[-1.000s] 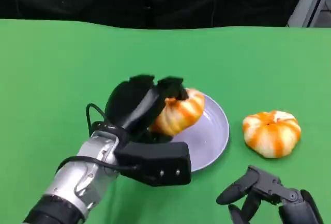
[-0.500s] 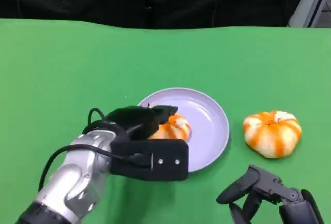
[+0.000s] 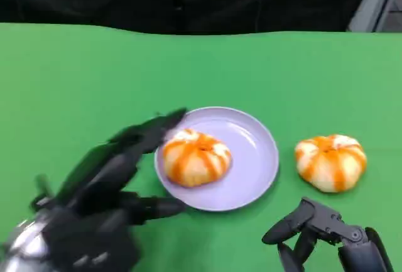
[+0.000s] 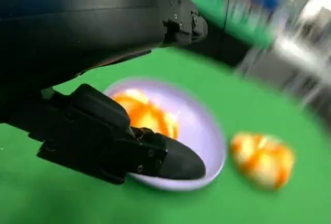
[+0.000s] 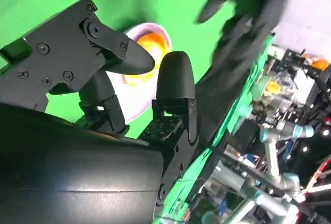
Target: Grasp the bread from the table and place it into the plate.
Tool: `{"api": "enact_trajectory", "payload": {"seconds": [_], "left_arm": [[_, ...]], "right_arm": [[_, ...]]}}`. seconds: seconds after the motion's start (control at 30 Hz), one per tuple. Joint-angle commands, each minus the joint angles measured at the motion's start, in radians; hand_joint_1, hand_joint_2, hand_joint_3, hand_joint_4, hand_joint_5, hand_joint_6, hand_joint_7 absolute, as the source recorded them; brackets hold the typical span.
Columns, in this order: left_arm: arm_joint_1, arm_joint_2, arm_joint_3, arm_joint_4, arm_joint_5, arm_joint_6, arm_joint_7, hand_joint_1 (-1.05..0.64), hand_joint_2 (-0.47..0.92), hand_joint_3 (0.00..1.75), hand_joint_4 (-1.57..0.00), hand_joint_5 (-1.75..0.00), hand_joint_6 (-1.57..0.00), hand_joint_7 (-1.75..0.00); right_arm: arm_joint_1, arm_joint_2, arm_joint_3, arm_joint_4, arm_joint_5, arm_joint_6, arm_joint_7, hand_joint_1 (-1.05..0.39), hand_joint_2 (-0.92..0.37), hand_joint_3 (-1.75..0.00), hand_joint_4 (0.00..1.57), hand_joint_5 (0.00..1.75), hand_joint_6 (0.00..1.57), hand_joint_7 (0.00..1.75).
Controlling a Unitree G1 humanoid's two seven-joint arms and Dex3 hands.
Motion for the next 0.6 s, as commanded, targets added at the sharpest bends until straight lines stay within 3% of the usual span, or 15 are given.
{"api": "enact_trajectory", "payload": {"seconds": [0.03,0.1,0.13,0.27,0.33,0.37,0.4,0.43,0.6], "left_arm": [[0.077,0.021,0.049,-0.004,-0.105,-0.094,-0.018,-0.55,0.92,0.17,0.00,-0.82,-0.23,-0.14],[0.119,0.020,0.071,-0.019,-0.153,-0.125,-0.024,-0.50,0.92,0.15,-0.08,-0.88,-0.31,-0.18],[0.137,0.014,0.082,-0.025,-0.177,-0.138,-0.026,-0.41,0.92,0.15,-0.25,-0.88,-0.45,-0.21],[0.204,-0.044,0.111,-0.034,-0.265,-0.178,-0.007,-0.14,0.90,0.15,-0.64,-0.94,-0.75,-0.31],[0.243,-0.066,0.117,-0.060,-0.308,-0.164,-0.014,-0.07,0.90,0.17,-0.76,-0.98,-0.84,-0.34],[0.266,-0.077,0.119,-0.080,-0.334,-0.148,-0.019,-0.04,0.85,0.32,-0.83,-1.04,-0.89,-0.41],[0.282,-0.084,0.120,-0.095,-0.352,-0.135,-0.024,-0.03,0.72,0.60,-0.87,-1.08,-0.89,-0.49],[0.319,-0.100,0.117,-0.134,-0.381,-0.110,-0.021,-0.01,0.67,0.73,-0.89,-1.12,-0.92,-0.55],[0.393,-0.137,0.128,-0.235,-0.359,-0.044,0.003,0.09,0.59,1.11,-0.88,-1.53,-0.86,-1.18]], "right_arm": [[0.003,-0.007,-0.007,-0.008,0.018,0.003,0.001,-0.14,-0.46,-1.10,0.80,1.64,0.73,1.18],[0.004,-0.006,-0.006,-0.009,0.022,0.007,0.003,-0.15,-0.46,-1.11,0.79,1.63,0.73,1.18],[0.004,-0.005,-0.006,-0.010,0.022,0.008,0.004,-0.15,-0.46,-1.11,0.79,1.62,0.73,1.18],[0.007,-0.007,-0.008,-0.013,0.022,0.010,0.007,-0.15,-0.46,-1.11,0.79,1.60,0.73,1.19],[0.010,-0.007,-0.011,-0.015,0.025,0.012,0.009,-0.15,-0.46,-1.11,0.79,1.60,0.73,1.19],[0.012,-0.008,-0.012,-0.016,0.027,0.013,0.011,-0.15,-0.46,-1.11,0.79,1.60,0.73,1.19],[0.013,-0.008,-0.013,-0.017,0.029,0.015,0.012,-0.15,-0.46,-1.11,0.79,1.60,0.73,1.19],[0.015,-0.011,-0.017,-0.021,0.032,0.015,0.014,-0.15,-0.46,-1.11,0.79,1.60,0.73,1.19],[0.020,-0.023,-0.034,-0.027,0.048,0.012,0.021,-0.14,-0.46,-1.10,0.77,1.59,0.72,1.19]]}}
